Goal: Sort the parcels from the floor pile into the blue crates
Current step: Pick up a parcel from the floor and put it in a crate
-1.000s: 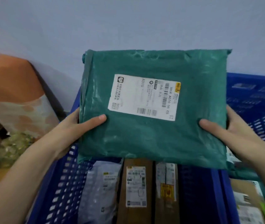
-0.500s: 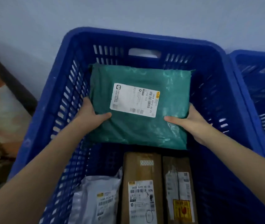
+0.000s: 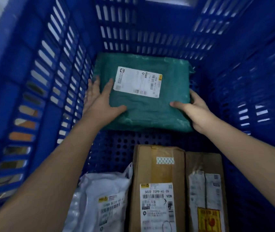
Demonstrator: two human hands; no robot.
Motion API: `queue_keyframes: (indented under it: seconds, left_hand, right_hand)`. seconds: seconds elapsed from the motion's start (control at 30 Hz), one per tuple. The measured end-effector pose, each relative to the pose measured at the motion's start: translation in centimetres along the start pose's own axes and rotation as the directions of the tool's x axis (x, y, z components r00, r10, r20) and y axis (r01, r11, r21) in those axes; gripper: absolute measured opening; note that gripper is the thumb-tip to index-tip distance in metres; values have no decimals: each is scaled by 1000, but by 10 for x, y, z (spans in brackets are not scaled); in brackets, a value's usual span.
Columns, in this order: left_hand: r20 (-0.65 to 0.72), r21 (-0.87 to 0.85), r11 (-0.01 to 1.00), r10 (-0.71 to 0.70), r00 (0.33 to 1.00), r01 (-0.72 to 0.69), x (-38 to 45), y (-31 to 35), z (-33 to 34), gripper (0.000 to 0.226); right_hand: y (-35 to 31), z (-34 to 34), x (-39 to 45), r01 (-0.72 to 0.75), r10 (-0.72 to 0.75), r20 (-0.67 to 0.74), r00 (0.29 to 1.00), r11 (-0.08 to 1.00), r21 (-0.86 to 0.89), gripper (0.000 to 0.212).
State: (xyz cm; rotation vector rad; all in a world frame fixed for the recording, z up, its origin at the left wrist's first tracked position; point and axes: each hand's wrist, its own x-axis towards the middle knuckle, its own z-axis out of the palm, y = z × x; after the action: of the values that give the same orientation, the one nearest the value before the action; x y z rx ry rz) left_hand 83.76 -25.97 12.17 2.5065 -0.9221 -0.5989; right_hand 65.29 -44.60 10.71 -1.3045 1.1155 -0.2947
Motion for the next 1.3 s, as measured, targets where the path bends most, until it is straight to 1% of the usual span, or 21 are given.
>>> queue_keyframes:
  seconds: [0.03, 0.07, 0.1, 0.13, 0.17, 0.2, 0.23, 0.33, 0.4, 0.5, 0.57, 0.67, 0.73, 0.8, 0.87, 0.93, 1.03, 1.1, 1.2, 1.27, 1.3]
  left_hand:
    - [-8, 72, 994, 89, 996, -88, -6, 0, 2, 95]
    - [9, 160, 970, 186, 983, -185, -13, 2, 6, 96]
    - [66, 242, 933, 260, 963, -268, -19, 3, 10, 100]
    - [140, 308, 894, 297, 945, -326, -23, 3, 14, 105]
    - [196, 365, 861, 302, 933, -356, -25, 1, 17, 107]
    - [222, 422, 832, 291, 930, -361, -25, -2, 18, 106]
    - [226, 481, 802, 277, 934, -355, -23, -5, 18, 104]
    - [225, 625, 717, 212, 951, -307, -18, -3, 16, 100]
    - [253, 652, 716, 107, 961, -251, -21, 10, 17, 100]
    - [265, 661, 739, -66, 962, -131, -35, 38, 10, 94]
    - [213, 646, 752, -16, 977, -129, -52, 59, -2, 82]
    - [115, 564, 796, 188, 975, -220, -87, 87, -29, 77]
    - [50, 469, 845, 265, 963, -257, -109, 107, -45, 69]
    - [24, 398, 850, 366, 930, -345, -128, 133, -55, 61]
    - [6, 293, 846, 465, 885, -446, -148, 164, -58, 54]
    - [-28, 164, 845, 520, 854, -509, -168, 201, -55, 48]
    - [-82, -33, 804, 589, 804, -593, -208, 264, -40, 39]
    - [-100, -140, 712, 681, 726, -688, -243, 309, -25, 31]
    - [-51, -279, 520, 832, 553, -807, -309, 366, 7, 24]
    - [-1, -308, 390, 912, 410, -868, -359, 399, 38, 21]
    - [31, -258, 310, 949, 313, -915, -387, 414, 58, 20]
  right_hand:
    - [-1, 1, -2, 2, -2, 7, 1000, 998, -59, 67]
    - [-3, 1, -5, 70, -72, -5, 997, 974, -216, 73]
    - [-4, 1, -9, 175, -199, -4, 980, 868, -464, 80]
    - [-3, 1, -12, 261, -320, 47, 946, 671, -694, 87]
    - [-1, 3, -17, 319, -376, 141, 916, 468, -824, 92]
    - [0, 7, -22, 351, -337, 237, 911, 335, -874, 95]
    - [0, 10, -26, 367, -255, 301, 919, 272, -890, 98]
    - [-8, 9, -24, 365, -70, 358, 931, 180, -914, 104]
    - [-19, 4, -28, 348, -1, 350, 937, 116, -930, 97]
    - [-37, -1, -52, 295, 93, 318, 944, 202, -934, 75]
    - [-54, -10, -82, 271, 41, 302, 952, 340, -900, 63]
    - [-88, -38, -147, 295, -255, 174, 951, 581, -759, 49]
    - [-111, -69, -199, 360, -469, 12, 883, 660, -659, 36]
    - [-122, -111, -257, 381, -563, -179, 807, 727, -571, 25]
    - [-115, -155, -314, 321, -549, -388, 741, 796, -513, 15]
    - [-91, -199, -365, 194, -487, -557, 673, 843, -502, 25]
    - [-36, -258, -432, -53, -347, -713, 609, 879, -474, 38]
    - [5, -289, -475, -188, -243, -817, 523, 902, -388, 39]
    - [75, -318, -534, -331, -70, -920, 384, 920, -209, 30]
    - [124, -330, -565, -427, 71, -938, 340, 900, -87, 22]
    - [149, -332, -581, -484, 166, -925, 341, 875, -21, 19]
